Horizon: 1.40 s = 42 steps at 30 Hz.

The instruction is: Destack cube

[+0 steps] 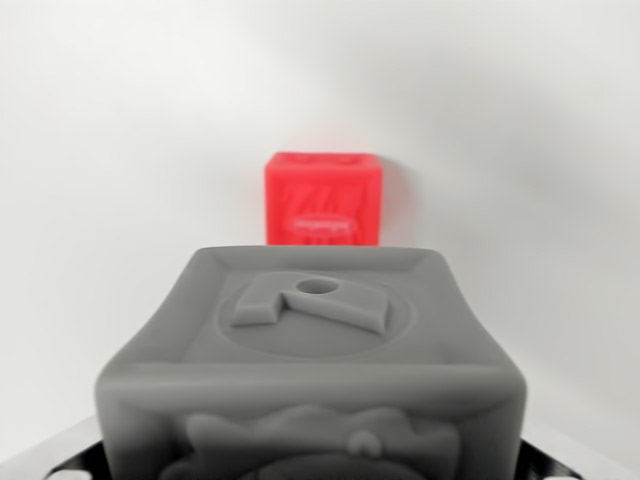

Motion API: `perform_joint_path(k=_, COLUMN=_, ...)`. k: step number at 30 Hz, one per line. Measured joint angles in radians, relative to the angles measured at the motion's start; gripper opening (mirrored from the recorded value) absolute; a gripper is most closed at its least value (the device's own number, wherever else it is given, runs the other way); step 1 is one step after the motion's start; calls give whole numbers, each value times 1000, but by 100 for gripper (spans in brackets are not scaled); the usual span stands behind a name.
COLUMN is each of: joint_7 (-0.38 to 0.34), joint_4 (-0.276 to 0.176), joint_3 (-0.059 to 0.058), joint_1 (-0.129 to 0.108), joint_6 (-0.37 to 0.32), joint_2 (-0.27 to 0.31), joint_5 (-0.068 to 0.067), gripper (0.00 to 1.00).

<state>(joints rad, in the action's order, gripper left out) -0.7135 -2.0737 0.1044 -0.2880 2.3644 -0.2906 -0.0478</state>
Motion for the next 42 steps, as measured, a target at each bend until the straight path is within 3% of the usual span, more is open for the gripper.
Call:
perform_joint_path(k=13, joint_7=18, joint_4=2, joint_3=-3, joint_1=6, joint_6=-47, joint_2=43, joint_5=9, gripper=0)
perform_joint_path(k=42, joint_7=106, joint_4=-90, joint_3=-15, joint_1=80, joint_6=13, joint_2=71, joint_5=16, gripper=0)
